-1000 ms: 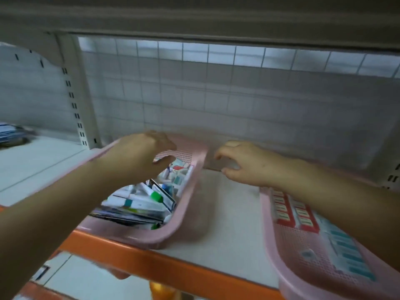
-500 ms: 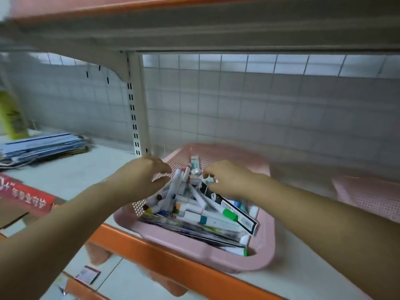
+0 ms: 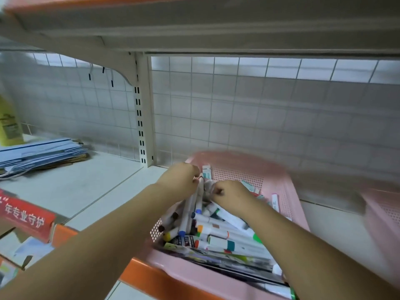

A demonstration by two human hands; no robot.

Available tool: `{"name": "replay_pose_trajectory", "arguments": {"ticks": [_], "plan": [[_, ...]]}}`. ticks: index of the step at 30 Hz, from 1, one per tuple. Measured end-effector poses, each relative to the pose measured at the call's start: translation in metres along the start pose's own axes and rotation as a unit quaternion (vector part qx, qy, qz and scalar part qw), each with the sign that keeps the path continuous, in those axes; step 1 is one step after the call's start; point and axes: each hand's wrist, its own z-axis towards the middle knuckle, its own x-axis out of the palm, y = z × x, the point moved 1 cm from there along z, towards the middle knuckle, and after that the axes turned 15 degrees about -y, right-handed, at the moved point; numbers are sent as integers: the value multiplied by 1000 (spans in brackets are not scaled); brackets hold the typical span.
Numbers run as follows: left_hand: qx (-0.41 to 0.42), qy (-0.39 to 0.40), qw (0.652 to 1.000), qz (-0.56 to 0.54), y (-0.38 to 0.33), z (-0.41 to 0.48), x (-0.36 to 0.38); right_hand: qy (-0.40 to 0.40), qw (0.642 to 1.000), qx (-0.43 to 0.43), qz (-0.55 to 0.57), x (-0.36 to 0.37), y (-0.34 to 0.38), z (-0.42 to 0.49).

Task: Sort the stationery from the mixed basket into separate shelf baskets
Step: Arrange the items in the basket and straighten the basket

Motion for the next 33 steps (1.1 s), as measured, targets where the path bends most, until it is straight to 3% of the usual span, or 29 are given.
{"name": "replay_pose_trajectory", "arguments": {"ticks": [6, 10, 17, 21, 26, 29, 33], "plan": [[1, 52, 999, 11, 0, 2, 14, -38, 997, 53, 43, 2, -7, 9], [14, 36, 999, -4, 3, 2, 15, -43, 991, 105, 66, 2, -13, 13], [2, 19, 996, -83, 4, -1, 14, -36, 993, 107, 36, 3, -10, 12], [13, 58, 998, -6, -4, 6, 18, -26, 994, 107, 21, 0, -6, 7], [-68, 123, 988, -58, -23, 28, 26, -23, 993, 111, 43, -6, -8, 7], [-124, 111, 983, -80, -26, 33, 38, -22, 991, 126, 51, -10, -12, 7], [-92, 88, 992, -24, -20, 33, 48, -42, 983, 158, 80, -18, -21, 8]]}}
